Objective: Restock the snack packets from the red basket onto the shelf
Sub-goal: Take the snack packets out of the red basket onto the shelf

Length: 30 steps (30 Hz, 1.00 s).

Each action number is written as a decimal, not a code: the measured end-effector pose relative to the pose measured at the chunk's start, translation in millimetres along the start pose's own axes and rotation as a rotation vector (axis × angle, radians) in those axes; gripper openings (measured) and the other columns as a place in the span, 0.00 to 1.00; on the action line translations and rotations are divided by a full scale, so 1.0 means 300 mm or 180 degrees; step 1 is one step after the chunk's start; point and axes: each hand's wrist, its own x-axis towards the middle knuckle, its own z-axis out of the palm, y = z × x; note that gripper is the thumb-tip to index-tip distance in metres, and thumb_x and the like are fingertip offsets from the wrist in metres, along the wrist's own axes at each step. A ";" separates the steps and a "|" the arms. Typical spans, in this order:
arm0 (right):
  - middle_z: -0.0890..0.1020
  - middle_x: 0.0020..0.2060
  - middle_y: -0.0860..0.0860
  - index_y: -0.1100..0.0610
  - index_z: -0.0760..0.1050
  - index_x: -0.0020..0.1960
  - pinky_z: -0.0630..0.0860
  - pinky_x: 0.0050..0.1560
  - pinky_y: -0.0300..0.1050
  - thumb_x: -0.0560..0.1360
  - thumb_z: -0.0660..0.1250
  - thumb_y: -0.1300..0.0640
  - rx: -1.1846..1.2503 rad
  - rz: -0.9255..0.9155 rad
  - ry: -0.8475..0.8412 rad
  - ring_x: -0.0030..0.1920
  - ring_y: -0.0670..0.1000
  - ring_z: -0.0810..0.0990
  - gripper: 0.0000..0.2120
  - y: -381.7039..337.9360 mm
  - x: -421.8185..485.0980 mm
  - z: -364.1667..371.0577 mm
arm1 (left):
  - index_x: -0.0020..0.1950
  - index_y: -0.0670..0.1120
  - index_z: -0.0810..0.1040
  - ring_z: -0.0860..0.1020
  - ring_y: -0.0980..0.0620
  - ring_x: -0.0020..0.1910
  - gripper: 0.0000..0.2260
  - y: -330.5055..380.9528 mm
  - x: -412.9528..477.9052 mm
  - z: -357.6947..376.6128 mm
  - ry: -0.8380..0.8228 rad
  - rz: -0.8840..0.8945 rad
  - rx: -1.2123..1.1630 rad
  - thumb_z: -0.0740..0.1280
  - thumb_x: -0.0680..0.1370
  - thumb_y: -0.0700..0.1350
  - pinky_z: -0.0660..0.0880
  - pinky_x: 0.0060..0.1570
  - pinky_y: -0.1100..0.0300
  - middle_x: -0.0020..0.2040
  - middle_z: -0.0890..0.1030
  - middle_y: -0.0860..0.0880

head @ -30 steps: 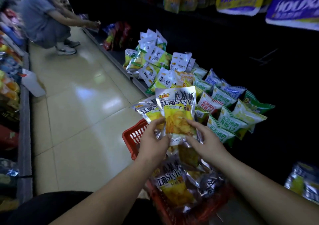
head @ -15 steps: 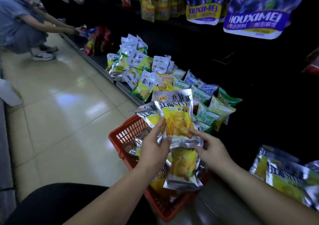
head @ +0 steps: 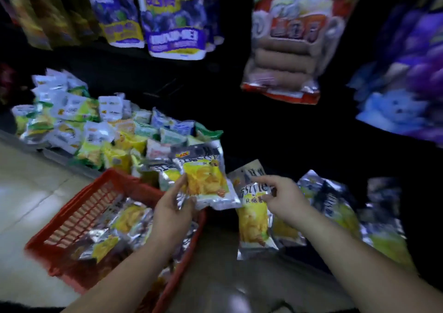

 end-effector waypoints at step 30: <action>0.79 0.66 0.47 0.50 0.79 0.67 0.75 0.60 0.47 0.75 0.72 0.42 -0.0083 0.1105 0.0347 0.58 0.49 0.81 0.23 0.502 -0.133 -0.380 | 0.71 0.55 0.75 0.76 0.54 0.29 0.25 -0.026 -0.145 0.727 -0.1595 -0.0846 -0.0050 0.69 0.79 0.32 0.77 0.29 0.62 0.51 0.85 0.50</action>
